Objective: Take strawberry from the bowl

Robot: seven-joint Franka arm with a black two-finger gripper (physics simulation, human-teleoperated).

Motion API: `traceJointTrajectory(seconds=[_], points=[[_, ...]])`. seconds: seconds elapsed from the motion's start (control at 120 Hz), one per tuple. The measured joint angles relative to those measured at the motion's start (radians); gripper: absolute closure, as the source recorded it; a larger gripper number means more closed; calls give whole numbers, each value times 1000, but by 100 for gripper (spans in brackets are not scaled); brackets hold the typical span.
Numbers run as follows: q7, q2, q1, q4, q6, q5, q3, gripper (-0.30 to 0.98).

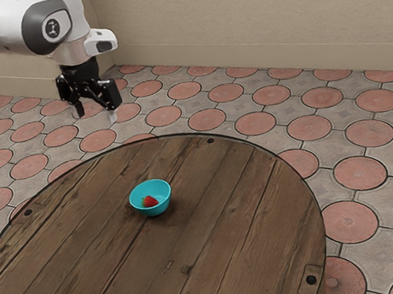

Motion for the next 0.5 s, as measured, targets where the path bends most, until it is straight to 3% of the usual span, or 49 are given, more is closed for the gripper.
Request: traceJointTrajectory(seconds=[0.208, 0.5], points=[[21, 1, 1, -4, 16, 5, -2, 0], [390, 42, 22, -72, 152, 5, -13, 0]])
